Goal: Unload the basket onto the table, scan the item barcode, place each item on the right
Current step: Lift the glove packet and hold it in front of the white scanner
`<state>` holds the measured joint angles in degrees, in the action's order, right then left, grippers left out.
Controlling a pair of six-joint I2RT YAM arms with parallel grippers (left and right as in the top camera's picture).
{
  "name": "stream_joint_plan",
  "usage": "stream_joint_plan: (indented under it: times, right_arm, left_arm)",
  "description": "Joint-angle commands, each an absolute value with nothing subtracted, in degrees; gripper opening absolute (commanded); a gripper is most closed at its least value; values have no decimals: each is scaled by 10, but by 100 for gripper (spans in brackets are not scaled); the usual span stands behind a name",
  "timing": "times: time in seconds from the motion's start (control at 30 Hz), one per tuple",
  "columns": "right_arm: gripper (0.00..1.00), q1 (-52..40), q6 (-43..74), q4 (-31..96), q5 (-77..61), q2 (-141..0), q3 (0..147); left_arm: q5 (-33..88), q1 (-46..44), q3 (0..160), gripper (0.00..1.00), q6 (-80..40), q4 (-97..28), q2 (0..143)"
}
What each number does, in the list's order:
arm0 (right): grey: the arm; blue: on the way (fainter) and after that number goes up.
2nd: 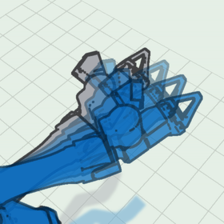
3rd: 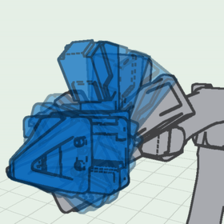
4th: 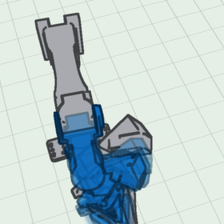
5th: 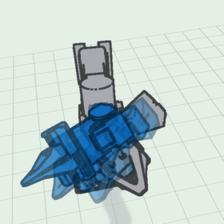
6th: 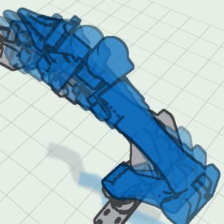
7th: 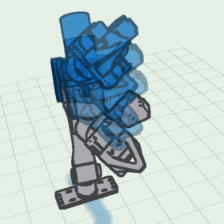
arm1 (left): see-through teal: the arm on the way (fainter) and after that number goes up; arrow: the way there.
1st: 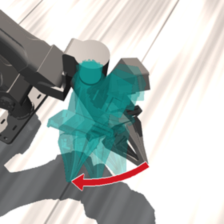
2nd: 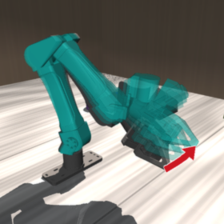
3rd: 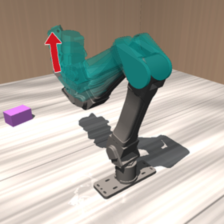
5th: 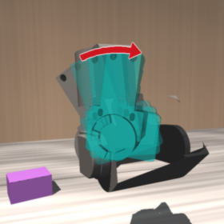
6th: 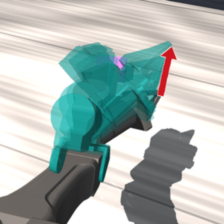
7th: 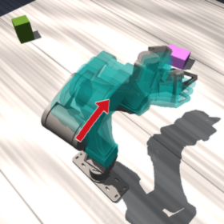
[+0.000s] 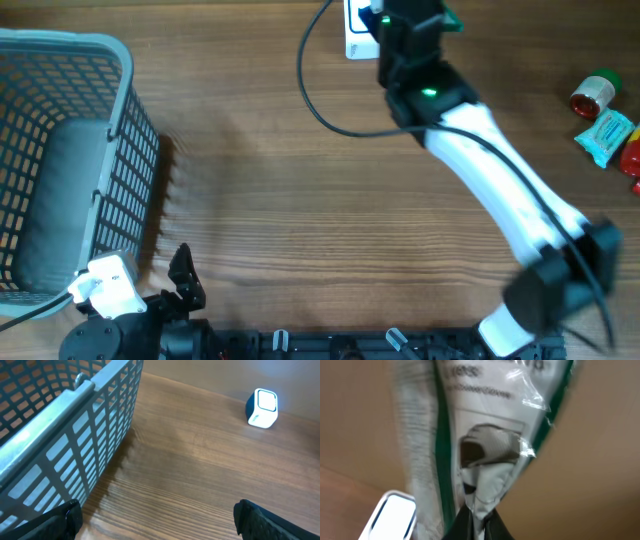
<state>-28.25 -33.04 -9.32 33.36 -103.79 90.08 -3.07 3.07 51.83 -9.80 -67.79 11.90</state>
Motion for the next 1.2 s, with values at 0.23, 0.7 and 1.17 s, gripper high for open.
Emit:
stream_joint_plan:
  times: [0.23,0.7,1.17]
  right_arm:
    - [5,-288,-630,-420,372,-1269,904]
    - [4,-289,-640,-446,256,-1273,913]
    - [5,-289,-731,-489,233,-1366,957]
  left_arm:
    - [-26,29,519,100,-101,-677,116]
    - [-26,29,519,100,-101,-677,116]
    - [-26,28,519,100,-101,-677,116]
